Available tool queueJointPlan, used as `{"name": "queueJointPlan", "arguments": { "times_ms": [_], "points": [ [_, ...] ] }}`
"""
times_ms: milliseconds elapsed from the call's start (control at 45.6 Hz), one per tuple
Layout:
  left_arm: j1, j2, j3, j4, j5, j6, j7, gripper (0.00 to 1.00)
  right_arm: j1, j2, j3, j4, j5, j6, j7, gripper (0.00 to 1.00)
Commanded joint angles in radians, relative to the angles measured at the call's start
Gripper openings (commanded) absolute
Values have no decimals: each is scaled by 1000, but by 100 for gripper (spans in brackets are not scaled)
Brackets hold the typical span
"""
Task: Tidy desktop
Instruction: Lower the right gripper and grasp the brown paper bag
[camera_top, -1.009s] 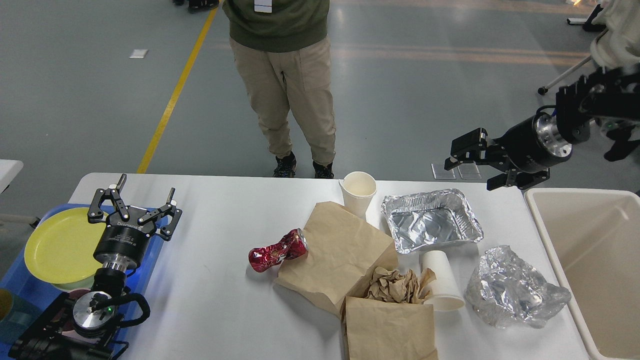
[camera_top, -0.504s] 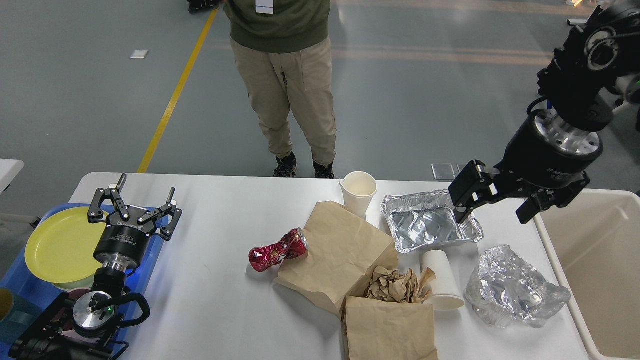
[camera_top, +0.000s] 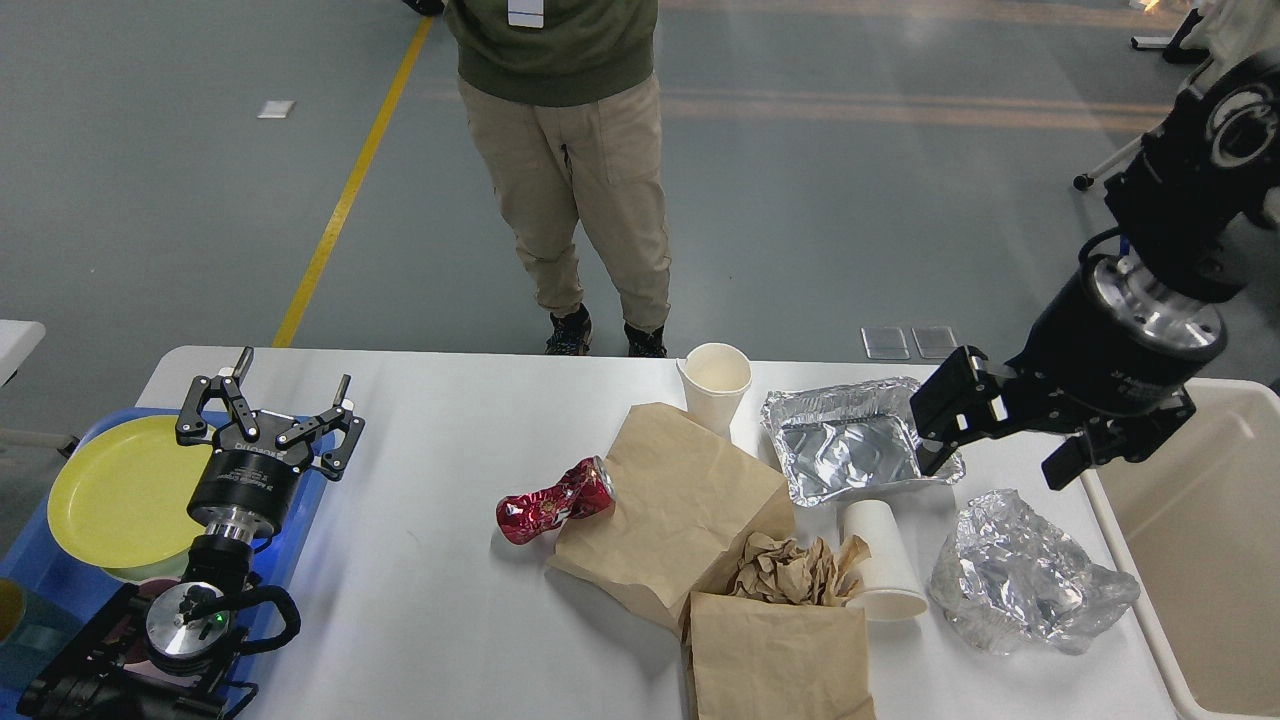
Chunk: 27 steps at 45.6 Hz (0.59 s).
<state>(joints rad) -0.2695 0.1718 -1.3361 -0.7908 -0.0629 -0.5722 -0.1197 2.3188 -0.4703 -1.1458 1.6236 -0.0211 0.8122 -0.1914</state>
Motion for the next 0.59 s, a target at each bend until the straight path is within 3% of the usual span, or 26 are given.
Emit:
{"name": "queueJointPlan", "arguments": {
  "times_ms": [0, 241, 570],
  "points": [
    [1, 0, 0, 1, 0, 0, 0, 96, -99, -1, 1, -1, -5, -79, 1, 100],
    [1, 0, 0, -1, 0, 0, 0, 96, -390, 9, 162, -2, -13, -148, 0, 100],
    [1, 0, 0, 1, 0, 0, 0, 96, -705, 134, 207, -28, -57, -505, -10, 100]
  ]
}}
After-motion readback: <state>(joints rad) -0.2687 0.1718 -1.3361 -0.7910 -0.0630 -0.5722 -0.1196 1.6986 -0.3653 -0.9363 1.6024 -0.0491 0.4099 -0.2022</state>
